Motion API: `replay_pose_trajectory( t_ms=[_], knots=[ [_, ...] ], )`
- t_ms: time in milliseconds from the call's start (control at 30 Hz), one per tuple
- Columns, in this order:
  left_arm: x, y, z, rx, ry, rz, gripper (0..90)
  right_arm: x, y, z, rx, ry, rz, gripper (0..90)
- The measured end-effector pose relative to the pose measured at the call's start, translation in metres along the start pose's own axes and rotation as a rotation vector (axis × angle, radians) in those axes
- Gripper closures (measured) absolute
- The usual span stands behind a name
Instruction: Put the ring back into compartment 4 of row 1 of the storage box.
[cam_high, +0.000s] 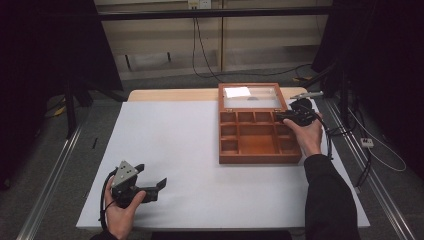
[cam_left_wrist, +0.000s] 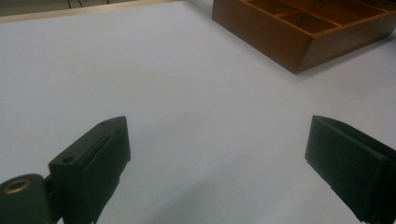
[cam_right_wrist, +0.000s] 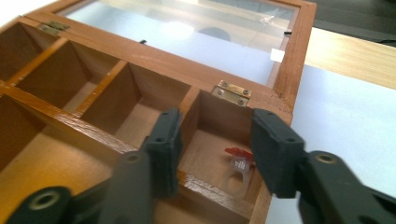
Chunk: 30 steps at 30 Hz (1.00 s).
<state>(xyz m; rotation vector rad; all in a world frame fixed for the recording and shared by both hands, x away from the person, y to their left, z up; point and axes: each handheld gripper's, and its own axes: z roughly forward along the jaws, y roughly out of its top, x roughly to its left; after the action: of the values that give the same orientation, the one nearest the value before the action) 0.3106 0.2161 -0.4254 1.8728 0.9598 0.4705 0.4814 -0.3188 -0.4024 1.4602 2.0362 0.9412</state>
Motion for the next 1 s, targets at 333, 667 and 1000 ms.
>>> replay_pose_trajectory(
  t_ms=[333, 667, 1000],
  knots=[
    [0.000, 0.000, 0.003, 0.006, 0.003, -0.005, 6.7, 0.005, 0.004, -0.013, -0.041, 0.034, 0.003, 32.4],
    [0.001, -0.001, 0.001, 0.001, 0.005, -0.005, 6.7, 0.009, -0.003, -0.024, -0.058, 0.041, 0.015, 18.8],
    [0.001, -0.001, -0.001, -0.001, 0.005, -0.006, 6.7, 0.015, -0.013, -0.040, -0.083, 0.042, 0.032, 10.2]
  ],
)
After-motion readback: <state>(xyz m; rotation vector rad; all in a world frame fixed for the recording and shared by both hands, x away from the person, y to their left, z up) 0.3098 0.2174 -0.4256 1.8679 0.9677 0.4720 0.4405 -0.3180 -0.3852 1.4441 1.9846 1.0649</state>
